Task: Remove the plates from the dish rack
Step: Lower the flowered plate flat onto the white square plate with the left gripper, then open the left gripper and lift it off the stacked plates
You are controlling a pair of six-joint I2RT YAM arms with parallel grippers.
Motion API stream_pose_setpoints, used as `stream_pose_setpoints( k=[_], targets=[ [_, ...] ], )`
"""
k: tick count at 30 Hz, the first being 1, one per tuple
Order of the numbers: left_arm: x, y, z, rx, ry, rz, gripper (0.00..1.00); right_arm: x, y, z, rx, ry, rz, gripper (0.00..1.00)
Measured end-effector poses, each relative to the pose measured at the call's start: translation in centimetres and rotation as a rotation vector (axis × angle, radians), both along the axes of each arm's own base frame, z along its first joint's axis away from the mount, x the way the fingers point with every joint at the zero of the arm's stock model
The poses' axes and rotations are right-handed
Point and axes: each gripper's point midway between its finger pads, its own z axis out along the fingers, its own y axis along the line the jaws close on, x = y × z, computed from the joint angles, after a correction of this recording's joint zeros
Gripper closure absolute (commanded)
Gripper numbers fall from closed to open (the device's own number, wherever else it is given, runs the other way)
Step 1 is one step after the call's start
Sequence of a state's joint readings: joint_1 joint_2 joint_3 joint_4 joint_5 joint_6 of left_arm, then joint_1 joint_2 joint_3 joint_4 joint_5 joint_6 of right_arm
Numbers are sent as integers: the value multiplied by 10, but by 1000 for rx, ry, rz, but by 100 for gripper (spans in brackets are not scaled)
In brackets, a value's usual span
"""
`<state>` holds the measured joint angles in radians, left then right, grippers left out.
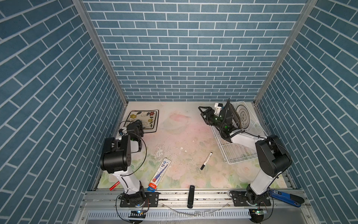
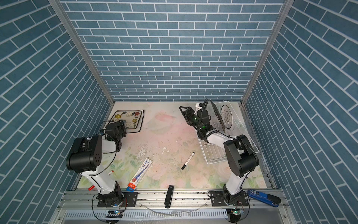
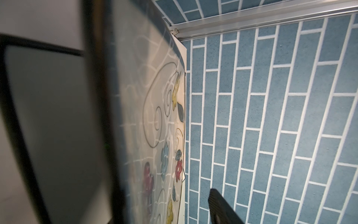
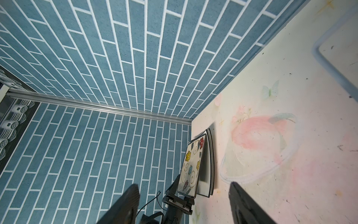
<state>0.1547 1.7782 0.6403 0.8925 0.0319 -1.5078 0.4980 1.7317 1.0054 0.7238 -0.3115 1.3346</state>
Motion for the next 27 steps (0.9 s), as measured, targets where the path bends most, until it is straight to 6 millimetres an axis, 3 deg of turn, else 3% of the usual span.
stream_pose_setpoints(
  k=[8,14,27],
  targets=[
    [-4,-4,-8,0,61,-20,31,0,0,0,-1,1,0,26],
    [-8,-5,-3,23,98,-34,27,0,0,-1,-1,2,0,26],
    [14,-15,14,58,136,-134,24,0,0,-1,-2,4,0,26]
  ],
)
